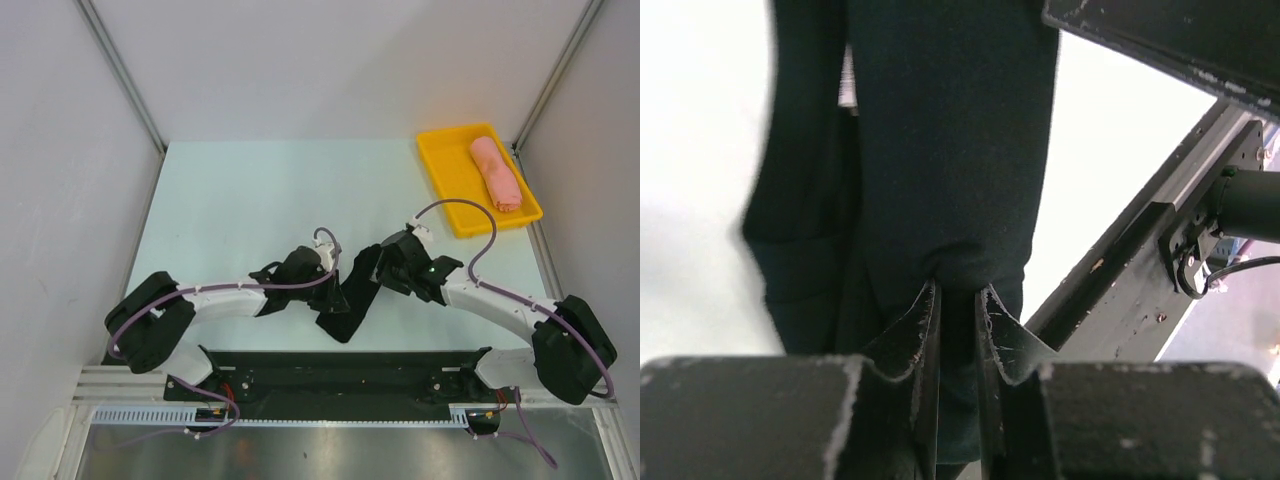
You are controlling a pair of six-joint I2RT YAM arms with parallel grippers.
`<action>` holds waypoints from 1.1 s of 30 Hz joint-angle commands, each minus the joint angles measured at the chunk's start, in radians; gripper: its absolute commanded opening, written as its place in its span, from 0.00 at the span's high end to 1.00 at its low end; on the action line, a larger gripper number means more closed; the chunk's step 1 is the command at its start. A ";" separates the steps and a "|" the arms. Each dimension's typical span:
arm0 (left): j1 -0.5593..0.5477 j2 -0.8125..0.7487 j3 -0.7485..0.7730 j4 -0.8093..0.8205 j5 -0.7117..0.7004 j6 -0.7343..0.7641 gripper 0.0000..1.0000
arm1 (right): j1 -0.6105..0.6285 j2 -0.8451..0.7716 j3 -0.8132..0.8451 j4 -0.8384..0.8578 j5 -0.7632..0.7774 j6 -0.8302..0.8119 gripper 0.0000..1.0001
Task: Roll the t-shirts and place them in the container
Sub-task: Roll the T-shirt to the center of the board.
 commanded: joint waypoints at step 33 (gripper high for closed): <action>0.191 0.130 0.106 -0.183 -0.032 0.129 0.95 | 0.082 -0.020 -0.198 0.526 0.061 -0.014 0.22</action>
